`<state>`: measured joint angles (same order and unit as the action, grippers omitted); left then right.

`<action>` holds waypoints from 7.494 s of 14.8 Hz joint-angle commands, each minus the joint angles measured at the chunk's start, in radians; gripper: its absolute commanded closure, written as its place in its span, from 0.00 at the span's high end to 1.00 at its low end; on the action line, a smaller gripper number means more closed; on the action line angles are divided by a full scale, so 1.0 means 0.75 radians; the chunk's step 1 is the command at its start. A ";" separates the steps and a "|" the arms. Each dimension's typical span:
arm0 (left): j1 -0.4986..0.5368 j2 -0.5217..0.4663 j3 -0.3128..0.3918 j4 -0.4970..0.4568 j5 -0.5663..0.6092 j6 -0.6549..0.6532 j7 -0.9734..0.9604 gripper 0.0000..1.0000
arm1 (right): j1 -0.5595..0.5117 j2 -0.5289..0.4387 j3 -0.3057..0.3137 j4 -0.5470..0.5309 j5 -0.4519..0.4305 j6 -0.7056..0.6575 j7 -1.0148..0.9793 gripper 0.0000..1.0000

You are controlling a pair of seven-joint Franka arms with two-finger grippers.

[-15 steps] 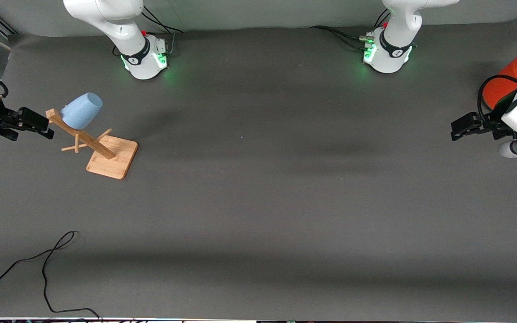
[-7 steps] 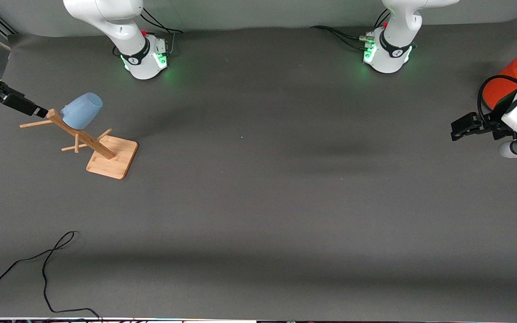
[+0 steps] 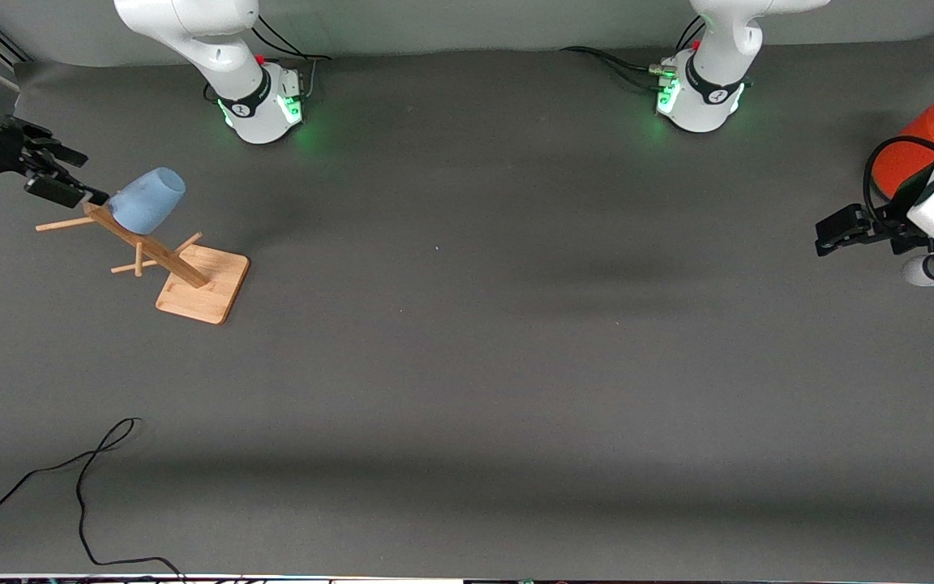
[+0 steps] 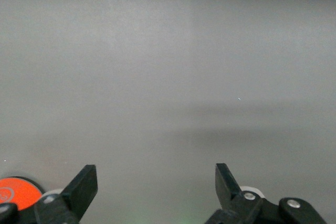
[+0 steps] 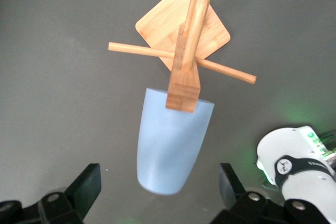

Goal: Rotate and upright cup with both arms
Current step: 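Close the right gripper around the blue cup's base on the peg, then slide the blue cup off the peg with the right gripper, then lay the cup on its side and release it with the right gripper, then reach the left gripper to the lying cup while the right gripper withdraws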

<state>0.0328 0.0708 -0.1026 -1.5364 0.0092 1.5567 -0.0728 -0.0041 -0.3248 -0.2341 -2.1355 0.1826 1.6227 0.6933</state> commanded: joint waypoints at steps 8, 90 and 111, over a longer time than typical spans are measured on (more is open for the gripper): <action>-0.013 0.004 0.010 0.013 0.016 0.007 0.019 1.00 | 0.010 -0.039 0.003 -0.317 0.139 0.301 0.049 1.00; -0.064 -0.011 -0.076 0.007 -0.006 -0.090 -0.191 1.00 | 0.218 1.092 1.245 1.062 -0.710 0.184 1.492 1.00; -1.119 0.922 -0.262 0.586 0.630 -0.073 -1.774 1.00 | 0.220 0.393 0.128 0.612 -0.135 0.090 -0.503 1.00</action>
<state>-0.7323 0.6568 -0.3268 -1.2009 0.4231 1.5408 -1.3496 0.1503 0.0627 -0.1265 -1.5194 0.0623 1.6165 0.3588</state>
